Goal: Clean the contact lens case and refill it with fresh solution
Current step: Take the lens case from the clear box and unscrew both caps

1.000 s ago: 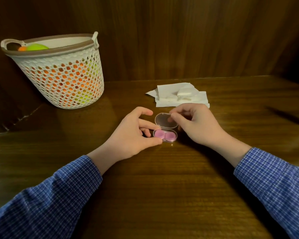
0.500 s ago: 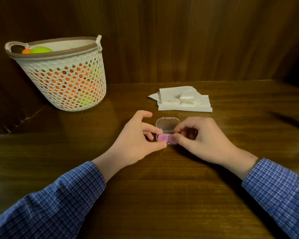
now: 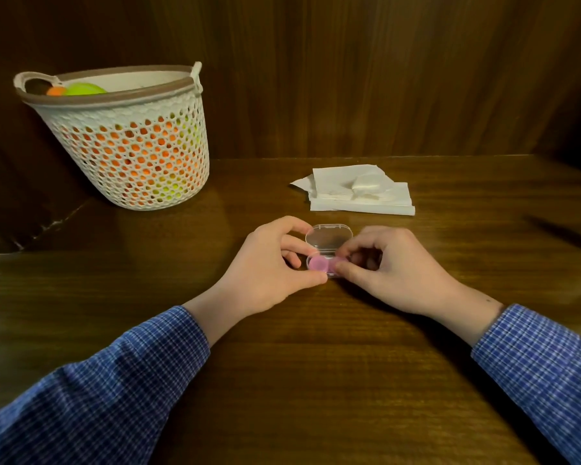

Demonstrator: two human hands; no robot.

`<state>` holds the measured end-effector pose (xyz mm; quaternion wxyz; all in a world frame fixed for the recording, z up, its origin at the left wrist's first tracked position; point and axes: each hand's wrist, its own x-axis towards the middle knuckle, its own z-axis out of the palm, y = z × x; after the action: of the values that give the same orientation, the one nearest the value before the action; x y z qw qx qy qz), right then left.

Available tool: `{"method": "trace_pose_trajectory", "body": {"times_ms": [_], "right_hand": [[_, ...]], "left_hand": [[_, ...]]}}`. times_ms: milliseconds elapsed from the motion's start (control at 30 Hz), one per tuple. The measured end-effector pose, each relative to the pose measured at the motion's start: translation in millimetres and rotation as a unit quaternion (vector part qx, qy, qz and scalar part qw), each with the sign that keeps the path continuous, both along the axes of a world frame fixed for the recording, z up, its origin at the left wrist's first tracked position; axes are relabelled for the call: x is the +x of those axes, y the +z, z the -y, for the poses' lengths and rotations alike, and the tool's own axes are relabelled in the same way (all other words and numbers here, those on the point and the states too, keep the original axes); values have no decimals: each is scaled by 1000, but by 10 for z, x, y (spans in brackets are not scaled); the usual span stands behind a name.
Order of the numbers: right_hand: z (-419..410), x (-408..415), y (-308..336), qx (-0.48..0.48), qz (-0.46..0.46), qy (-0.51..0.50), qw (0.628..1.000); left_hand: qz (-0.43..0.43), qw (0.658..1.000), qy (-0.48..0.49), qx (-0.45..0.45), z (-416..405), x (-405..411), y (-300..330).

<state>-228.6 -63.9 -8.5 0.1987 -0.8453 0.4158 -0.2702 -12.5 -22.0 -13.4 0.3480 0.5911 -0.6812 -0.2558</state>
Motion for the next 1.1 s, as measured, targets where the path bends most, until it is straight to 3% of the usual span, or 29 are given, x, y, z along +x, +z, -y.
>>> {"method": "trace_pose_trajectory", "body": {"times_ms": [600,733,900,1100], "right_hand": [[18,1,-11,79,98,-5,992],[61,-47,75,218,213,-6,952],[168,-190,211,379,228,83,893],[203,-217,227,421,239,77,872]], "left_hand": [[-9,1000,-3,-16,-17,1,6],[-12,1000,-7,-18,-36,2,20],[-14,1000,0,-15,-31,21,20],[-8,1000,4,-15,-30,21,15]]}}
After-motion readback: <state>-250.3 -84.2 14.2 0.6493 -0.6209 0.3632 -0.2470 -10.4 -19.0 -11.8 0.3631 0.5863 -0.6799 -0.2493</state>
